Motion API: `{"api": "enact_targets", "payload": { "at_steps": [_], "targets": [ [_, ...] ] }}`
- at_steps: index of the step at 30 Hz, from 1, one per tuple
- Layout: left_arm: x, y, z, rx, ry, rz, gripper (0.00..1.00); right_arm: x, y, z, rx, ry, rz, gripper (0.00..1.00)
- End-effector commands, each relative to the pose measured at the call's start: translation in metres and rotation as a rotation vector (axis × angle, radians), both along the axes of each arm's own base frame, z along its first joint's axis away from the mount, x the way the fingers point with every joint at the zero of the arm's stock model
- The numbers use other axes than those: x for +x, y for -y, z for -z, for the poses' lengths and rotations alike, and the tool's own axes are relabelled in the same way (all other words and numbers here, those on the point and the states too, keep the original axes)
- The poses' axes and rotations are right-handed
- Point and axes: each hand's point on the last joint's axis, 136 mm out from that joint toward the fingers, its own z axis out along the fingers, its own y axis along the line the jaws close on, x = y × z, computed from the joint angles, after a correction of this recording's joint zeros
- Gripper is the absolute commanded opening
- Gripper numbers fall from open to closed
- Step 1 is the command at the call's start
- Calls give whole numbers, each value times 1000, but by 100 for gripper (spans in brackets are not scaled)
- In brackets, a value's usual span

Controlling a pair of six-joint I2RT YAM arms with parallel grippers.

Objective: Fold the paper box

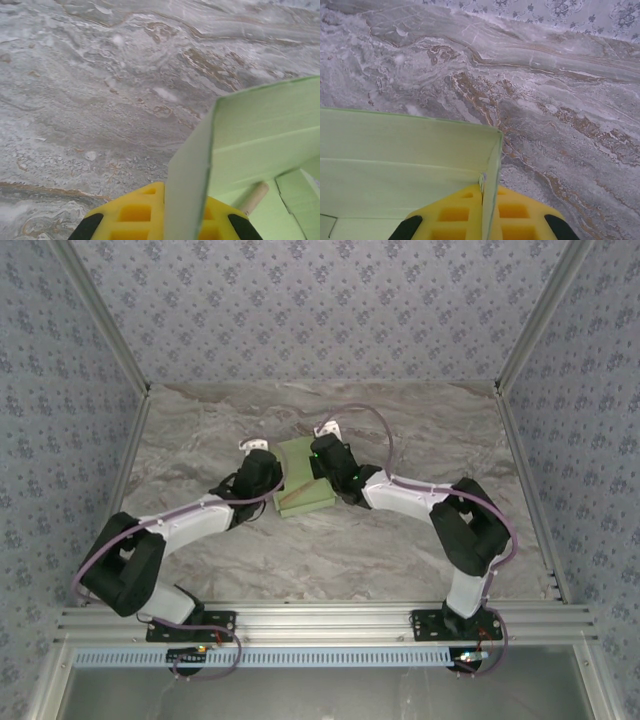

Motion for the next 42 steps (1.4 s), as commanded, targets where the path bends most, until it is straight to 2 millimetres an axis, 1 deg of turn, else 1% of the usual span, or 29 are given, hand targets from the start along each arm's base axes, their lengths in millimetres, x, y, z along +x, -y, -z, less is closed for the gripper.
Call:
{"api": "enact_targets", "payload": {
  "at_steps": [1,7,13,20,25,31,37,42],
  "targets": [
    [8,-17,-19,-10,108,-191,1,-3,14,2,31,29,70,5],
    [-10,-16,-20,43,180,-273,0,-13,12,0,93,51,70,4],
    [-30,-15,-17,102,252,-312,0,-23,11,5,143,65,83,4],
    [-43,-13,-8,142,292,-314,0,-36,10,12,176,63,109,5],
    [-52,-17,1,172,297,-316,0,-48,8,11,178,68,132,6],
    [-61,-22,9,202,299,-323,0,-57,9,26,198,18,176,9],
    [-68,-31,6,194,303,-331,0,-62,15,37,170,-62,203,13],
    [-70,-34,7,200,303,-329,0,-62,11,43,178,-72,182,6]
  ]
}}
